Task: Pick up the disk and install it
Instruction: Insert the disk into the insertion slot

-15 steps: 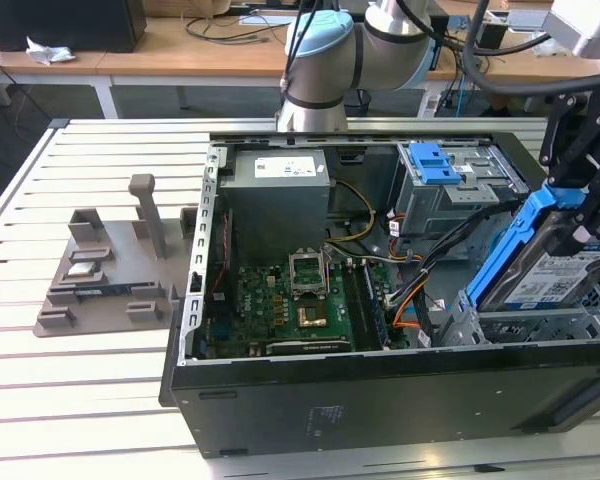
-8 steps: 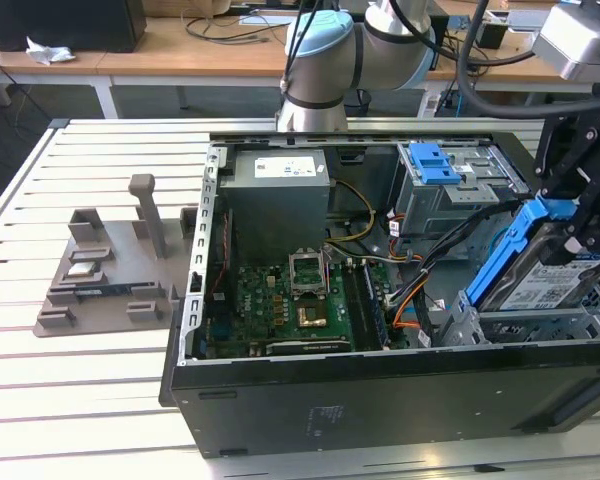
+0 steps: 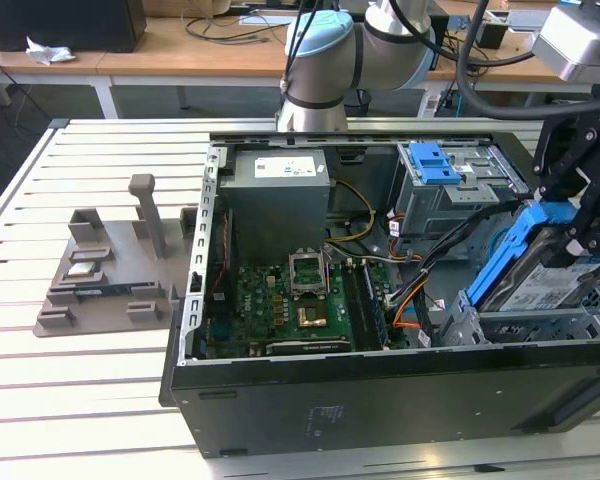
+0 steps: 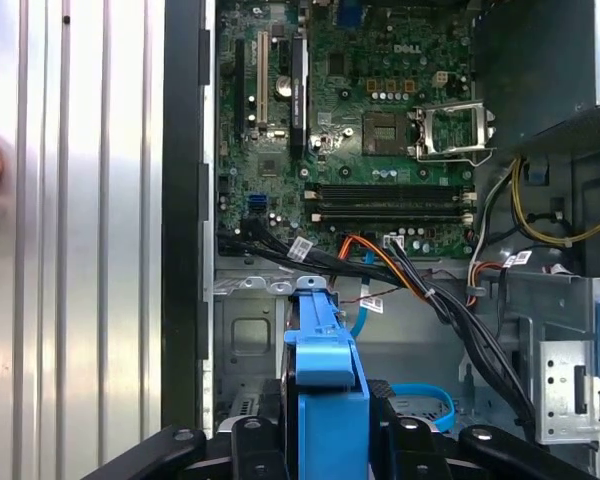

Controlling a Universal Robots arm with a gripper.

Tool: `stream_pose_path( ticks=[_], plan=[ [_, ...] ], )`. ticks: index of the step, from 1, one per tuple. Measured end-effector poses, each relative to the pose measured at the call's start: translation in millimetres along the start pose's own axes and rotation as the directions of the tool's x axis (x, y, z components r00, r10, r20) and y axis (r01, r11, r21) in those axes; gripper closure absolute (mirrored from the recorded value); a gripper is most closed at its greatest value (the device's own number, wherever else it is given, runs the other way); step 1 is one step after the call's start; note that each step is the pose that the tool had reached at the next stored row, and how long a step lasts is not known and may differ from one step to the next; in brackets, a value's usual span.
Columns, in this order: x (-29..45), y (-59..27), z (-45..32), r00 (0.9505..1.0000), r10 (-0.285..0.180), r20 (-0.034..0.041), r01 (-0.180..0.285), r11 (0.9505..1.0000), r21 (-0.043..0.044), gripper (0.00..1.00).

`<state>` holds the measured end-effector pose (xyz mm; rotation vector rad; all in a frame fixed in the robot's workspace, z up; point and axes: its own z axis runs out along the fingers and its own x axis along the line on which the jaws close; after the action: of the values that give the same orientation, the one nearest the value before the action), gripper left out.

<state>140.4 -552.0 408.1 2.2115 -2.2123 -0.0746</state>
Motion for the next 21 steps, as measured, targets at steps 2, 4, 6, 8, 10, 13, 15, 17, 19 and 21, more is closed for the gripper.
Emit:
stream_pose_path(
  ticks=[2,4,6,8,10,13,15,17,19,21],
  plan=[
    [0.0,0.0,0.3,1.0,0.0,0.0003,0.0,1.0,-0.0001,0.56],
    [0.0,0.0,0.4,1.0,0.0,0.0001,0.0,1.0,0.0,0.56],
    [0.0,0.0,0.6,1.0,0.0,0.0001,0.0,1.0,0.0,0.56],
    [0.0,0.0,0.8,1.0,0.0,0.0002,0.0,1.0,0.0,0.64],
    [0.0,0.0,0.9,1.0,0.0,0.0001,0.0,1.0,0.0,0.76],
    [0.0,0.0,1.2,1.0,0.0,0.0002,0.0,1.0,-0.0001,0.89],
    [0.0,0.0,1.4,1.0,0.0,0.0001,0.0,1.0,0.0,0.89],
    [0.0,0.0,1.5,1.0,0.0,0.0002,0.0,1.0,0.0,0.89],
    [0.0,-0.1,1.7,1.0,0.0,0.0002,0.0,1.0,-0.0001,0.89],
    [0.0,-0.9,1.9,1.0,0.0,-0.0029,0.0,1.0,0.0,0.89]
  ],
)
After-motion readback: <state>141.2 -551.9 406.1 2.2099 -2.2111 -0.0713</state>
